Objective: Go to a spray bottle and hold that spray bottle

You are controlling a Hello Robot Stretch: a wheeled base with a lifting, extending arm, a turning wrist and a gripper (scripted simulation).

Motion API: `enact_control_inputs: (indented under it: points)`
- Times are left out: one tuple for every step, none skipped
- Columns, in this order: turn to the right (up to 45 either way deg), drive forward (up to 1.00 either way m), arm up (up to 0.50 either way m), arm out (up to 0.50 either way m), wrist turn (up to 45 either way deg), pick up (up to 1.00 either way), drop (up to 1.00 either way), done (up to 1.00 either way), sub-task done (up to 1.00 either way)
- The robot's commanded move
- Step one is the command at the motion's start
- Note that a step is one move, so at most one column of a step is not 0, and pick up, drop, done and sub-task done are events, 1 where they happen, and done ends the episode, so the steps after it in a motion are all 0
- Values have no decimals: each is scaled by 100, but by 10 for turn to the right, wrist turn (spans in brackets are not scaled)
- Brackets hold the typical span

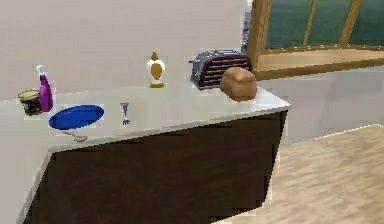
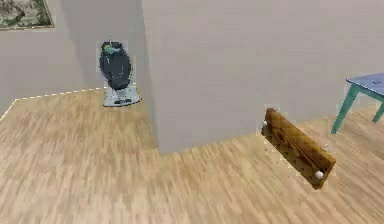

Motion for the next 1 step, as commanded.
enact_control_inputs:
  points:
    - [0, 45, 0, 0, 0, 0, 0, 0, 0]
